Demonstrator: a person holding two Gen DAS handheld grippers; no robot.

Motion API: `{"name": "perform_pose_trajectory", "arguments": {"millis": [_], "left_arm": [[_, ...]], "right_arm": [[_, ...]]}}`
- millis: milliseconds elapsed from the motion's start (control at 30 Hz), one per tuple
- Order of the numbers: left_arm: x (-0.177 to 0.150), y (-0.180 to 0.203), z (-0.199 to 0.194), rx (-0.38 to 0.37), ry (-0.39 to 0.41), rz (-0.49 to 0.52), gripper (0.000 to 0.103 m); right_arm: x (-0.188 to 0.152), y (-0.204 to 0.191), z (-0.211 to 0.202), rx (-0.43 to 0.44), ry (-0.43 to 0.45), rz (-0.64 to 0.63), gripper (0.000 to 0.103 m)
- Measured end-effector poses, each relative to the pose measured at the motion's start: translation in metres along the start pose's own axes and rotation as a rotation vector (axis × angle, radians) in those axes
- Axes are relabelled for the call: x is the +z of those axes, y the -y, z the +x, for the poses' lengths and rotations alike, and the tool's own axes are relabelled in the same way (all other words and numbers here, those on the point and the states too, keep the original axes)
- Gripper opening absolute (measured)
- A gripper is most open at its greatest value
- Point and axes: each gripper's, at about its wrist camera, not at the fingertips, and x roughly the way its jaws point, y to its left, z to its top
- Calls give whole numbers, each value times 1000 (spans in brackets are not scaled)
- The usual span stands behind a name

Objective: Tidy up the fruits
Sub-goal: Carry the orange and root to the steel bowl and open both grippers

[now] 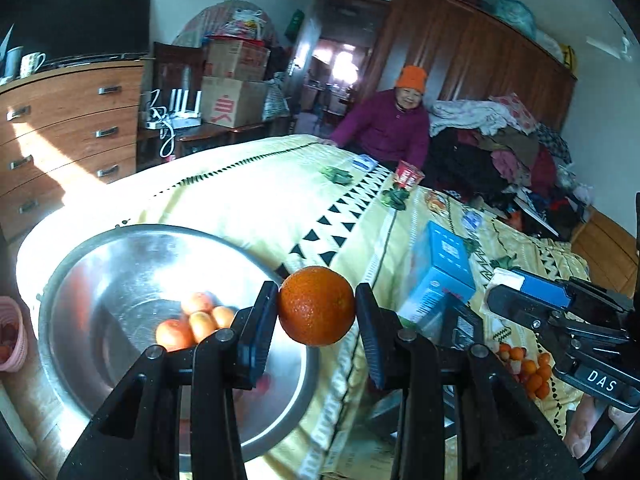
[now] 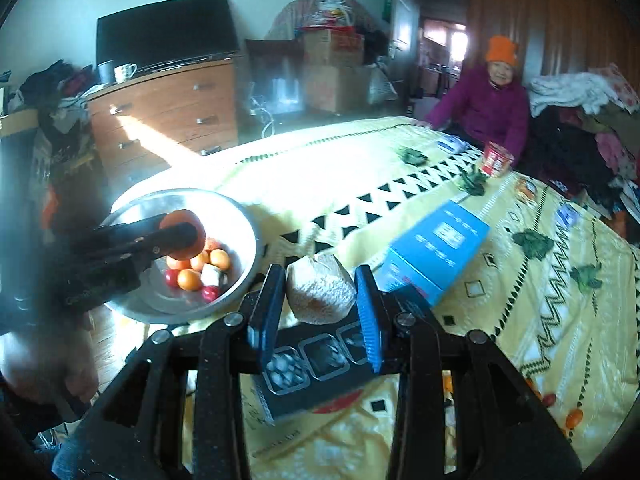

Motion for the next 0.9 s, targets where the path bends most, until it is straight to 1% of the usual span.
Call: {"name": "perform_pose_trajectory", "arguments": {"millis": [133,233,433,567,900], "left_arm": [[-4,-41,-1,48,-5,-57,40],[-9,-59,3,72,-14,-86,40],[-17,-91,8,103,-40,-143,40],[-24,-102,14,109,-61,-157,40],[-30,-107,21,111,-81,-172,40]], "right_arm": [[16,-39,25,62,-22,-52,36],[21,-62,42,102,-50,-72,36],[23,-89,69,152,-109,-92,36],[21,-100,79,170,-139,-95,36],[19,-107,103,187,-202,-62,36]]}}
